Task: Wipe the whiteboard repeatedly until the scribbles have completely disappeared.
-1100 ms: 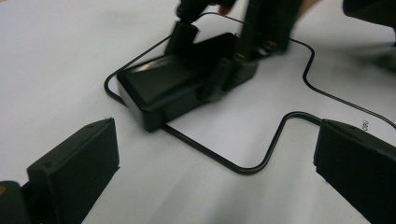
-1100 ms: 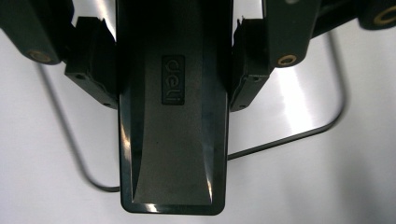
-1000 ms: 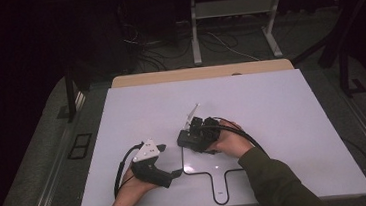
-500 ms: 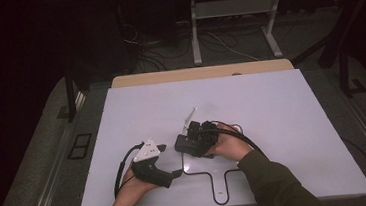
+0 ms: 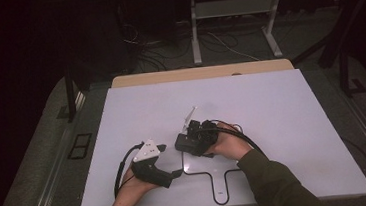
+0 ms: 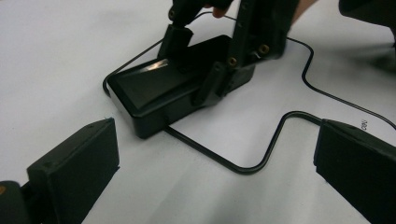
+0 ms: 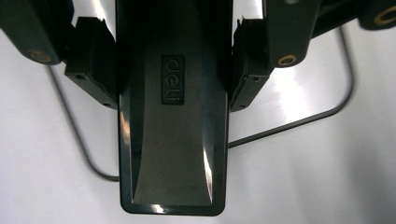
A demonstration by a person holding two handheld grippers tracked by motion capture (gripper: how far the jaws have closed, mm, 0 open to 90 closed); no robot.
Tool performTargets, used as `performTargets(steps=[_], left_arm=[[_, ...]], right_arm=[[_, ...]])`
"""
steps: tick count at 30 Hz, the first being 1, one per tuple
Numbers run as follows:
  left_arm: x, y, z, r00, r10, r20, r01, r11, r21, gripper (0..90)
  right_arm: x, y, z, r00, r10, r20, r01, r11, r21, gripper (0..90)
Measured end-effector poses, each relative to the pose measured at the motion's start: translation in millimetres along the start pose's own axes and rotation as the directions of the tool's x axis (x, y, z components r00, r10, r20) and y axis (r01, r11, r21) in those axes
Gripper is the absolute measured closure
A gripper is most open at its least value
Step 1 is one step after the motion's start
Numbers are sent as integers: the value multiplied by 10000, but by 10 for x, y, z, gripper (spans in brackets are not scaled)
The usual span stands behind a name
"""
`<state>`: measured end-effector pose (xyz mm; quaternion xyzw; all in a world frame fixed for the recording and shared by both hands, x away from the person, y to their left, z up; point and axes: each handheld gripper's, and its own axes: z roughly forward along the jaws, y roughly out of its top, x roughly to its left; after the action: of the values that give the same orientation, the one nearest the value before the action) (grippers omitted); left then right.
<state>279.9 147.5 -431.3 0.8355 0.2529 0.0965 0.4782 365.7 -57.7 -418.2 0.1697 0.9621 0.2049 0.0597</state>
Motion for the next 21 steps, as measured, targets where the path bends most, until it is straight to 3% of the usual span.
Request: performTargets(steps=[3,9,11,14,18,21], left_arm=[[-3,3,3,10000,19,-2,-19,10000,32,0],[6,-1,0,10000,6,-8,-6,10000,25,0],[7,-1,-1,10000,-12,-11,12,10000,24,0],[6,-2,0,10000,-7,-11,7,10000,22,0],[1,1,4,10000,18,-10,-18,10000,34,0],[-4,6,5,10000,24,-8,-24,10000,71,0]], right_arm=[[-2,2,0,10000,-63,-3,63,10000,10,390],[-229,50,36,9981,482,381,-485,9988,64,390],[-232,50,37,9978,579,318,-580,9983,21,391],[-166,41,24,9989,406,235,-409,9991,111,390],[21,10,1,10000,-60,-14,61,10000,58,390],[51,5,-4,9999,-142,13,142,9999,20,391]])
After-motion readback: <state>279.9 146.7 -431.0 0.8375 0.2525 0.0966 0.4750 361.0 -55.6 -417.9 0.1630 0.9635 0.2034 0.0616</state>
